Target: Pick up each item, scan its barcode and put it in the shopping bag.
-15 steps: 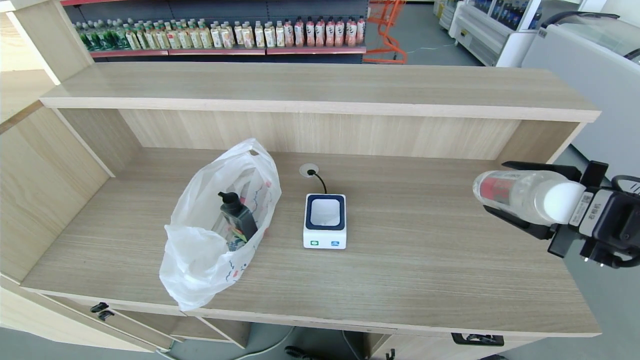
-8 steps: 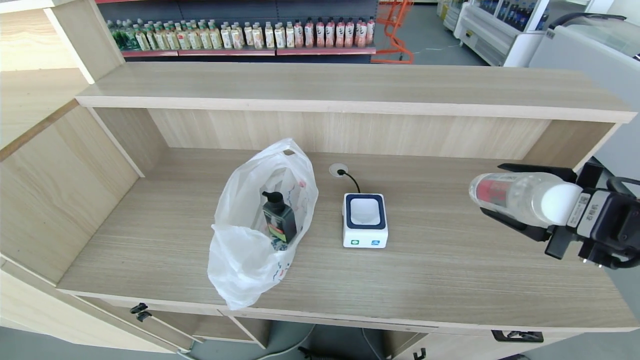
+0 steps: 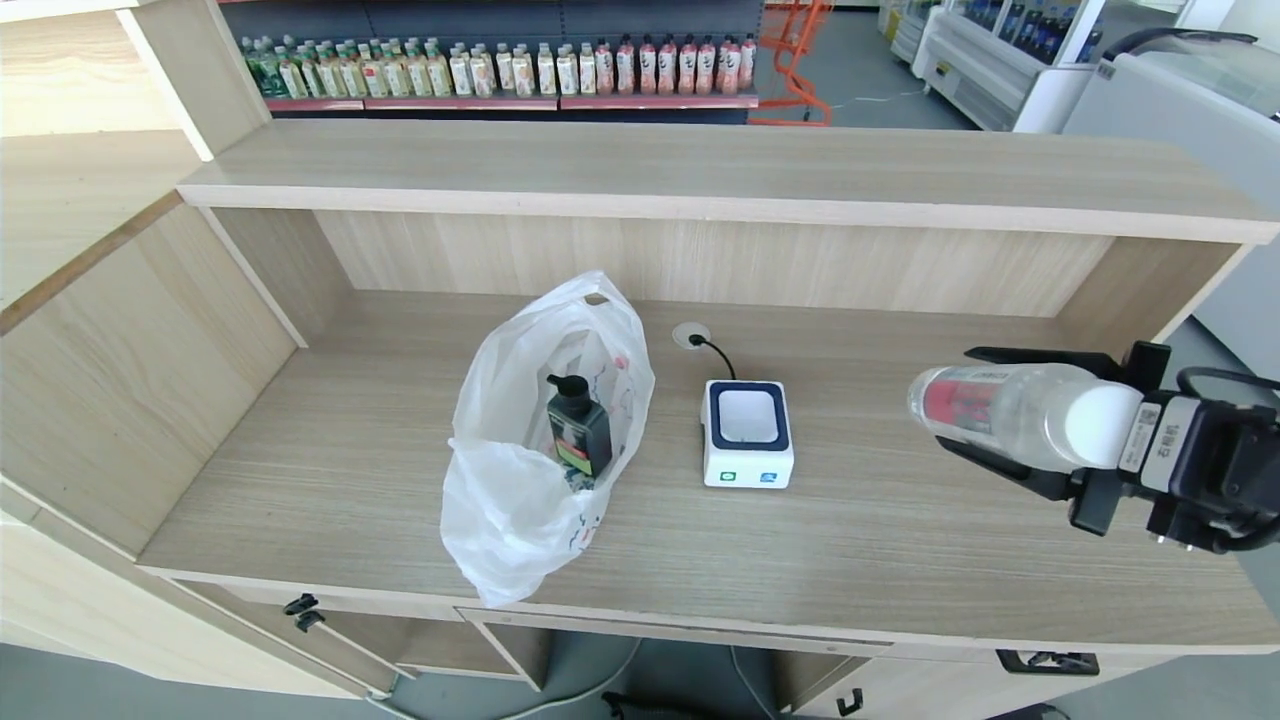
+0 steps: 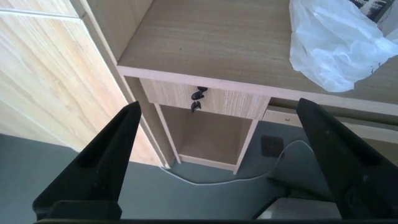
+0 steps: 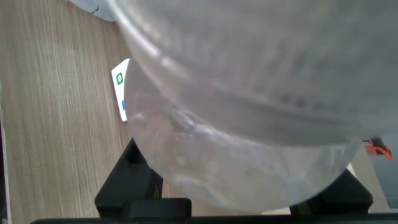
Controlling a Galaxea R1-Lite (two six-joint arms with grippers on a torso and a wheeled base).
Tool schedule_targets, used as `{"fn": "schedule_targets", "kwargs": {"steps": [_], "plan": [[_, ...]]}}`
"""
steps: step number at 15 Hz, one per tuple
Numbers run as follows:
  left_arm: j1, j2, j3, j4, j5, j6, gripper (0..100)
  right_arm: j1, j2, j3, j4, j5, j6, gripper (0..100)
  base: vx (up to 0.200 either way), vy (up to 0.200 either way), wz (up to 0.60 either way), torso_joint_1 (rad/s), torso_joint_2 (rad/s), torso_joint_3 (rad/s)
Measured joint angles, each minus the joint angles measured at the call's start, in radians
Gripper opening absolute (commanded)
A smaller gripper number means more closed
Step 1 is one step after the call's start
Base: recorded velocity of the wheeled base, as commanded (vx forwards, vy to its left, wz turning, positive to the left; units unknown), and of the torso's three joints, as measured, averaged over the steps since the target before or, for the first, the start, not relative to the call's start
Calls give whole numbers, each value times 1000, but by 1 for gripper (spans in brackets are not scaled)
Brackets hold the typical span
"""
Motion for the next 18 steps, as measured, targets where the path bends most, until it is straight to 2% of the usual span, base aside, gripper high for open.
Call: {"fn": "schedule_targets", "kwargs": {"steps": [1, 7, 12, 18], "plan": [[1, 0, 0, 0, 0, 1, 100, 0, 9, -4, 1, 17, 0, 0, 200, 0, 0, -12, -2, 2], [1, 0, 0, 0, 0, 0, 100, 16, 97, -22, -7, 117, -9, 0, 0, 0, 0, 0, 0, 0], [0, 0, 0, 0, 0, 0, 100, 76, 233, -47, -152, 198, -27, 0, 0, 0, 0, 0, 0, 0], [0, 0, 0, 0, 0, 0, 100, 101, 369, -100, -172, 232, -55, 0, 0, 0, 0, 0, 0, 0]]}}
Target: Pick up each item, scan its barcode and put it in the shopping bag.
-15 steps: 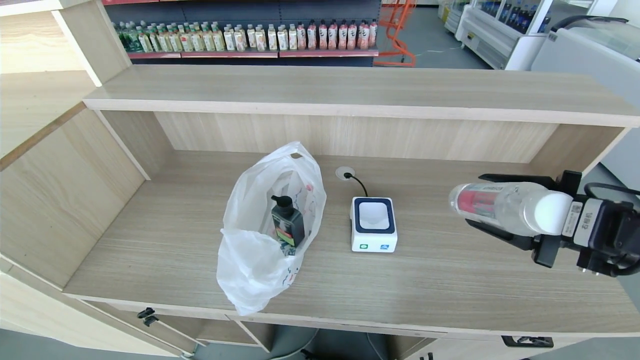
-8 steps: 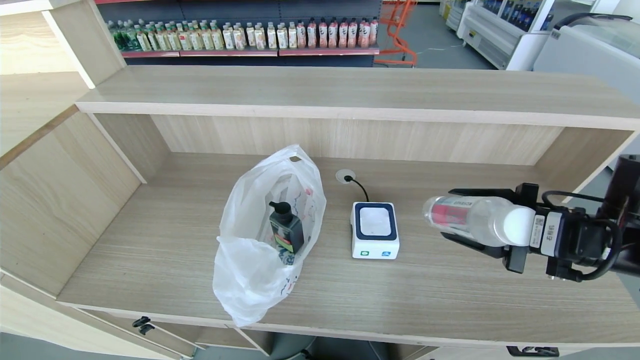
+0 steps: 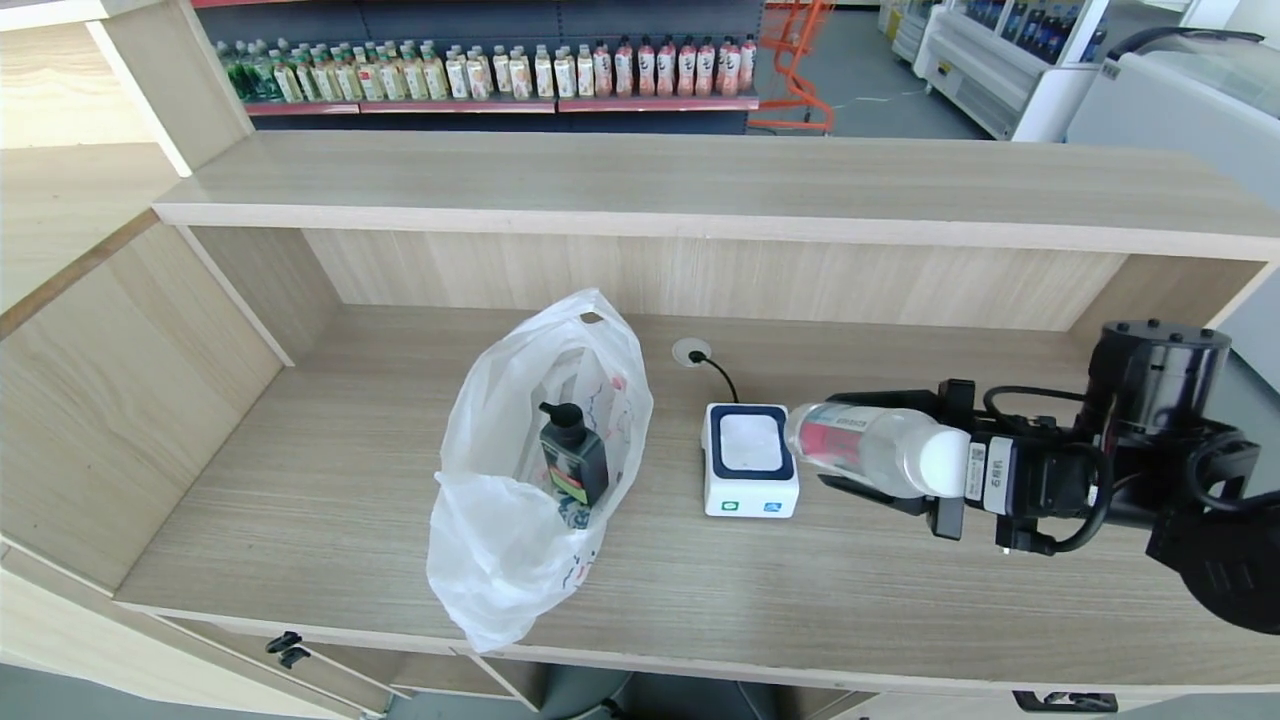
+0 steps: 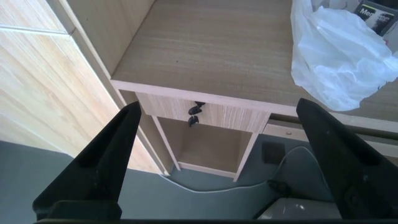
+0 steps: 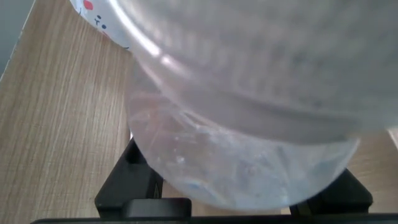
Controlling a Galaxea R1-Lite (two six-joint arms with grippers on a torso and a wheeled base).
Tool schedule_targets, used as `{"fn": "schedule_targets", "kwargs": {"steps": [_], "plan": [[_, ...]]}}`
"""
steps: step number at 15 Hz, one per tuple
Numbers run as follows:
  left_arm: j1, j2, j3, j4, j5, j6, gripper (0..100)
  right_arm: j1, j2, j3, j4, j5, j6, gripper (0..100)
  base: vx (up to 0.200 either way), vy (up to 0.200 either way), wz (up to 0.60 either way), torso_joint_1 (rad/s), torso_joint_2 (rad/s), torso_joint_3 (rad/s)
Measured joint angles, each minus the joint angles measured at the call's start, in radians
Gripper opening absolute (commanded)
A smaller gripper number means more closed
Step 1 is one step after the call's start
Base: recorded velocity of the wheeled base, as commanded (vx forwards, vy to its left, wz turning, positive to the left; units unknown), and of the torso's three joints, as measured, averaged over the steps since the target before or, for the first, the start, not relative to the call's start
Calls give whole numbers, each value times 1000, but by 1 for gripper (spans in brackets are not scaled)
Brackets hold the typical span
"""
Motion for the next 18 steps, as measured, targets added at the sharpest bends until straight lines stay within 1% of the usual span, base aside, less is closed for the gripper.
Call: {"fn": "schedule_targets", "kwargs": {"steps": [7, 14, 18], "plan": [[0, 0, 0, 0, 0, 0, 100, 2, 106, -50, -2, 33, -75, 0, 0, 0, 0, 0, 0, 0], [0, 0, 0, 0, 0, 0, 100, 10, 206, -168, 0, 33, -77, 0, 0, 0, 0, 0, 0, 0], [1, 0, 0, 0, 0, 0, 100, 21, 250, -200, -12, 39, -79, 0, 0, 0, 0, 0, 0, 0]]}}
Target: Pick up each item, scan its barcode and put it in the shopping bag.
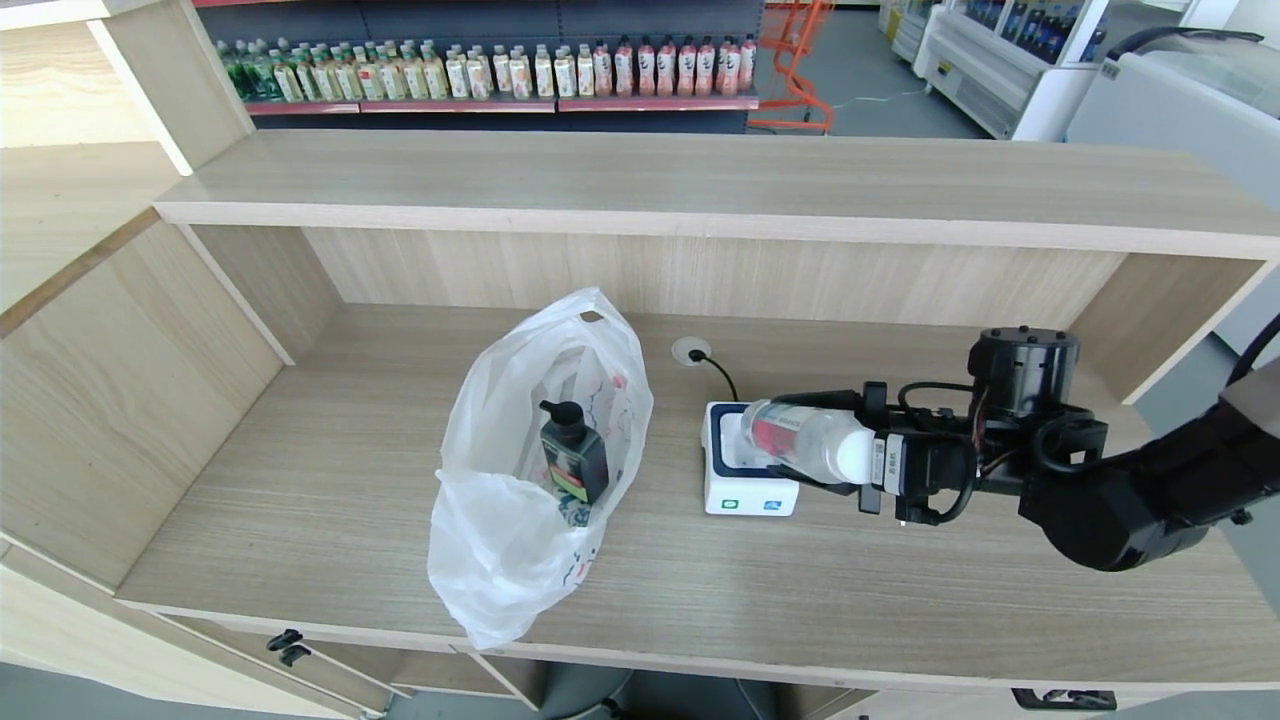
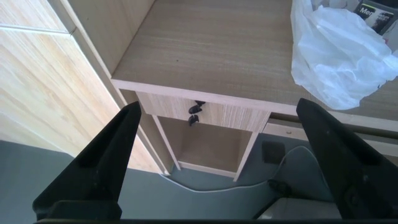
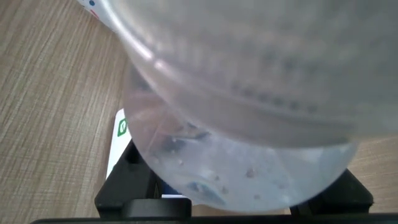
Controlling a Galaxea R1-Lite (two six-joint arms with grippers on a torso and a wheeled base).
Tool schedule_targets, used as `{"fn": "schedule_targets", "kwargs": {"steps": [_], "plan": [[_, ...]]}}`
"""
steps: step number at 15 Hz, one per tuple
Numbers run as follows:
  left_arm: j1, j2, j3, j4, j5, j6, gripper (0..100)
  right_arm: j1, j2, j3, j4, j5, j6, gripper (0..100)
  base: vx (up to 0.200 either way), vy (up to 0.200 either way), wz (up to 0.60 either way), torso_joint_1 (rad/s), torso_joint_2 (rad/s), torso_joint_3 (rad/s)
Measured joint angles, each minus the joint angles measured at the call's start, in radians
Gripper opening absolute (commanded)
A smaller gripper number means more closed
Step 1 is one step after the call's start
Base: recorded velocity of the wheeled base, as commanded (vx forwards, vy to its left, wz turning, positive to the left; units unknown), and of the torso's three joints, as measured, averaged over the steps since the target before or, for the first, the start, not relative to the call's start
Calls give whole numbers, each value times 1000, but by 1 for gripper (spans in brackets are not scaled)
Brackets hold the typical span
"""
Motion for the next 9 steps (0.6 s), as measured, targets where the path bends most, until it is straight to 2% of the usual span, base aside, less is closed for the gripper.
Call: {"fn": "schedule_targets", "kwargs": {"steps": [9], "plan": [[-1, 0, 0, 0, 0, 0, 100, 4, 38, -27, -17, 23, 1, 0, 0, 0, 0, 0, 0, 0]]}}
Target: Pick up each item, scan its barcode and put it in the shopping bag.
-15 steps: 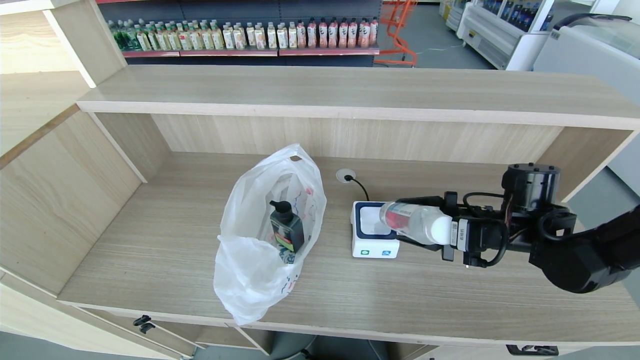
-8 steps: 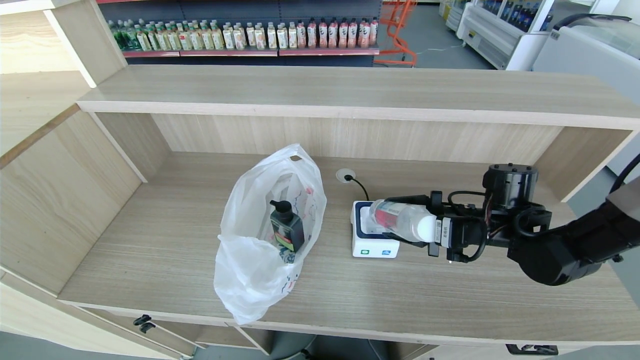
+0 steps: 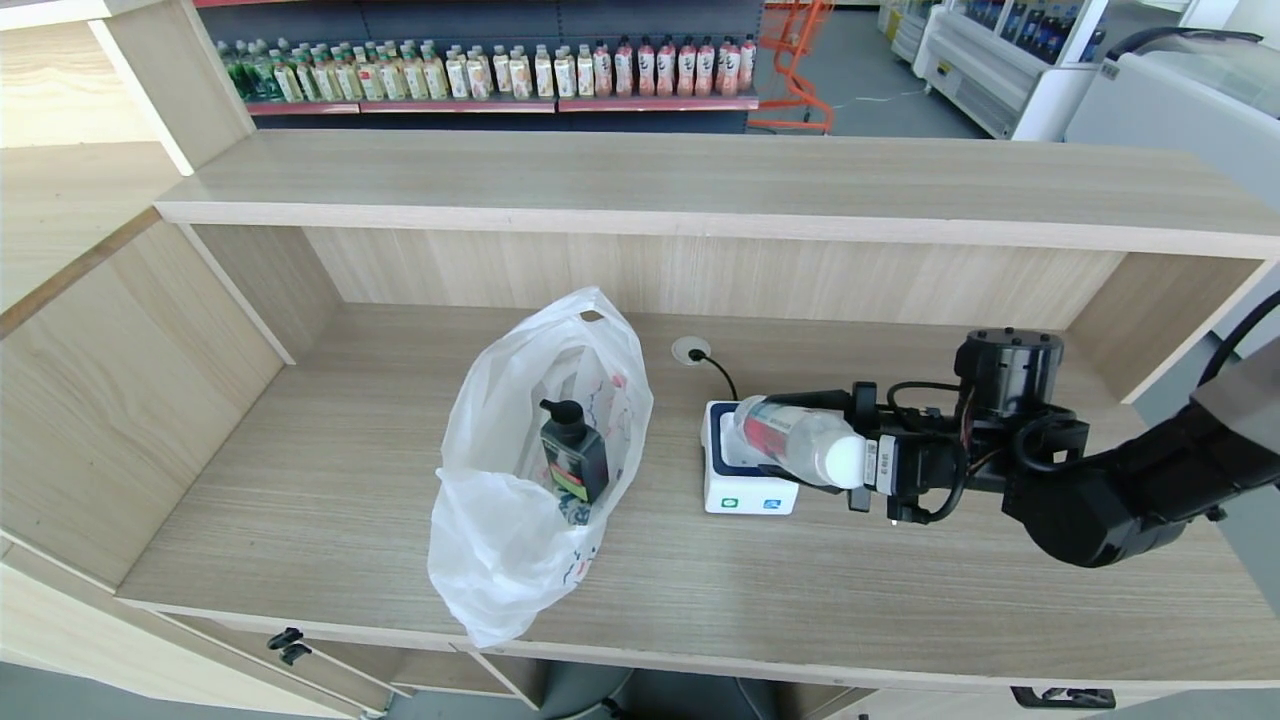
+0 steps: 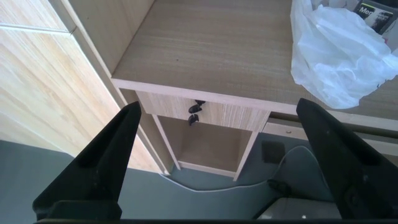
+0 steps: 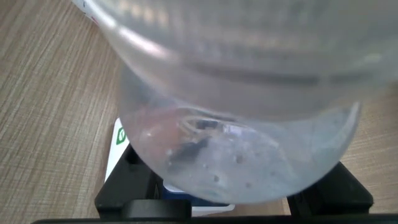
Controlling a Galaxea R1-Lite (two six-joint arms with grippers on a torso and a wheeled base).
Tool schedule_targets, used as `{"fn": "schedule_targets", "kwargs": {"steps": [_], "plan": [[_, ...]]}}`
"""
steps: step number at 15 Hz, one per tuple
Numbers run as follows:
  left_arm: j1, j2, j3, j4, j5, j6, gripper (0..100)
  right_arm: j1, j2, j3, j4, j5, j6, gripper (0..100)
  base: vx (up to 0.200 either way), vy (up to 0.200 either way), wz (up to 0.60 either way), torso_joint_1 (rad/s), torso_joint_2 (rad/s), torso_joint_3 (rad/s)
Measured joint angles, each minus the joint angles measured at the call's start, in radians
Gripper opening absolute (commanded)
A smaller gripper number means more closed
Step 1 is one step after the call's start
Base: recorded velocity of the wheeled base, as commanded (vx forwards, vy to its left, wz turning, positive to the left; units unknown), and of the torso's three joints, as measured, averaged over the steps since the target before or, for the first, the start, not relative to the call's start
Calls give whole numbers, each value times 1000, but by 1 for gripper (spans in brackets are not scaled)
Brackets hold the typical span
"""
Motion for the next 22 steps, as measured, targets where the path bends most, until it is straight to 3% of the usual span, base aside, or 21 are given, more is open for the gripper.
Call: {"fn": "schedule_targets", "kwargs": {"steps": [3, 6, 9, 12, 16, 22], "plan": [[0, 0, 0, 0, 0, 0, 100, -1, -10, 1, 3, 0, 15, 0, 0, 0, 0, 0, 0, 0], [0, 0, 0, 0, 0, 0, 100, -3, -71, 1, 10, 20, 151, 0, 0, 0, 0, 0, 0, 0], [0, 0, 0, 0, 0, 0, 100, 0, -213, 5, 8, 6, 562, 0, 0, 0, 0, 0, 0, 0], [0, 0, 0, 0, 0, 0, 100, 4, -333, 42, 3, -91, 929, 0, 0, 0, 0, 0, 0, 0], [0, 0, 0, 0, 0, 0, 100, 6, -432, 166, 1, -125, 1010, 0, 0, 0, 0, 0, 0, 0], [0, 0, 0, 0, 0, 1, 100, -3, -477, 203, -1, -127, 1030, 0, 0, 0, 0, 0, 0, 0]]}}
